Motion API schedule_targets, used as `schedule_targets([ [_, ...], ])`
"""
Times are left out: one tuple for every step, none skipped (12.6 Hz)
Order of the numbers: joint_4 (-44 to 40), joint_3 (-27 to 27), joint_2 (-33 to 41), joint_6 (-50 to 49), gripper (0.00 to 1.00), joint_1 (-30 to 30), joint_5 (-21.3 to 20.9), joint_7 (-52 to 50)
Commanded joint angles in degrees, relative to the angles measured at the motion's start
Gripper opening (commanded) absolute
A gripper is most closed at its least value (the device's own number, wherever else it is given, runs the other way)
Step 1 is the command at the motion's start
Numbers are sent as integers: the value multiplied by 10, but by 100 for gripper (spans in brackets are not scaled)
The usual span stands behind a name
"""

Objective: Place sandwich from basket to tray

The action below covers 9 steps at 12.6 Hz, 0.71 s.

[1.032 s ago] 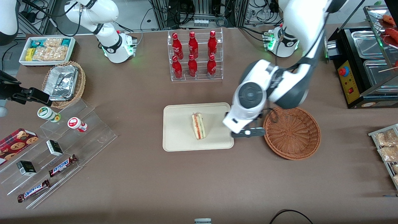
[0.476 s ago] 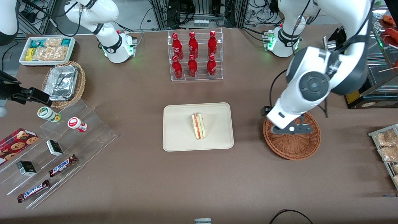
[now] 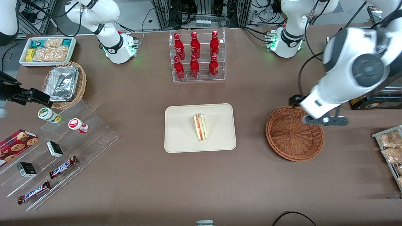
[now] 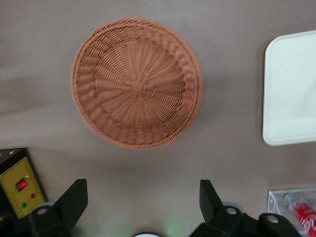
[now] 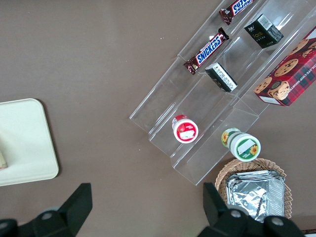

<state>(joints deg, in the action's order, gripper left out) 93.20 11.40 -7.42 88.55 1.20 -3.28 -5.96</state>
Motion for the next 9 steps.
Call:
schedule_targets([
  [16,5,49,-37,100,-30,12,52],
  [10,-1,54,-52,100,-31,12,63],
  [8,-12,55,-64,100,-30,12,65],
  [1,-23,60,-76,100,-28,12,68],
  [-9,-24,68,-94,100,-28,12,80],
  [-19,-35,72,-115,100,-29,12,97],
  [-32,-41,76,-129,100,-30,12,112],
  [-36,-42,77,-135,100,-33,12,119],
  [-36,-41,77,-135,100,-38,12,120],
])
